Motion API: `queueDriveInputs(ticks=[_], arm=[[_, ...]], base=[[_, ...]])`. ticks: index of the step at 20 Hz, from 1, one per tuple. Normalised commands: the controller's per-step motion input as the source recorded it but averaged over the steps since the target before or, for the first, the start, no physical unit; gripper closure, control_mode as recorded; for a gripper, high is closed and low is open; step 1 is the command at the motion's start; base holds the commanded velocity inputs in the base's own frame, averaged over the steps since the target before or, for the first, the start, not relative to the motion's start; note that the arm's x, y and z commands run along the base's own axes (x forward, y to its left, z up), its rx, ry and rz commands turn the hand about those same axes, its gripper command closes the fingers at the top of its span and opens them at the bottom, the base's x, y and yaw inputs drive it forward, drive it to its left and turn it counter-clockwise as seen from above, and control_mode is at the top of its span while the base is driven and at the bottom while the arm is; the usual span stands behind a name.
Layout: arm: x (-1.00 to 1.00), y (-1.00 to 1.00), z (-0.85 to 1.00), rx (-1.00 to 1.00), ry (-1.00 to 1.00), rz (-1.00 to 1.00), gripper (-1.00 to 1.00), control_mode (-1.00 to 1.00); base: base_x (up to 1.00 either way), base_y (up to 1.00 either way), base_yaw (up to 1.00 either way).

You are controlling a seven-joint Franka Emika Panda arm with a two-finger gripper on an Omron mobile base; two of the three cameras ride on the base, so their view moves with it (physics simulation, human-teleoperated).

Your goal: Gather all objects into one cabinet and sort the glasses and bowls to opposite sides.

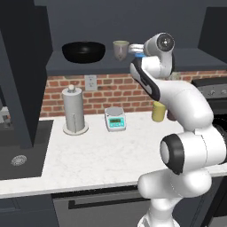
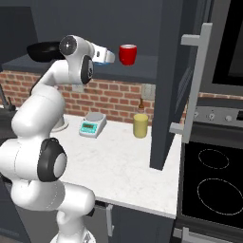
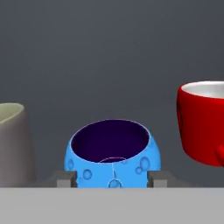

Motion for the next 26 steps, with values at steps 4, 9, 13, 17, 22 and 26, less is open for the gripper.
queueDriveInputs(ticks=[4, 9, 13, 17, 22, 26], arm=[[-0.03, 0.00, 0.11, 0.00, 0.00, 0.00, -1.00, -1.00], [-0.67, 0.00, 0.06, 0.00, -0.06, 0.00, -1.00, -1.00], [-1.00, 0.00, 0.01, 0.00, -0.15, 0.00, -1.00, -1.00], [-1.00, 0.00, 0.00, -0.02, -0.21, 0.03, -1.00, -1.00], [-1.00, 0.00, 0.07, 0.00, -0.19, 0.04, -1.00, -1.00], [-1.00, 0.00, 0.04, 0.00, -0.18, 0.07, -1.00, -1.00]], base=[[0.00, 0.00, 0.00], [0.00, 0.00, 0.00], [0.00, 0.00, 0.00], [0.00, 0.00, 0.00], [0.00, 0.00, 0.00], [0.00, 0.00, 0.00]])
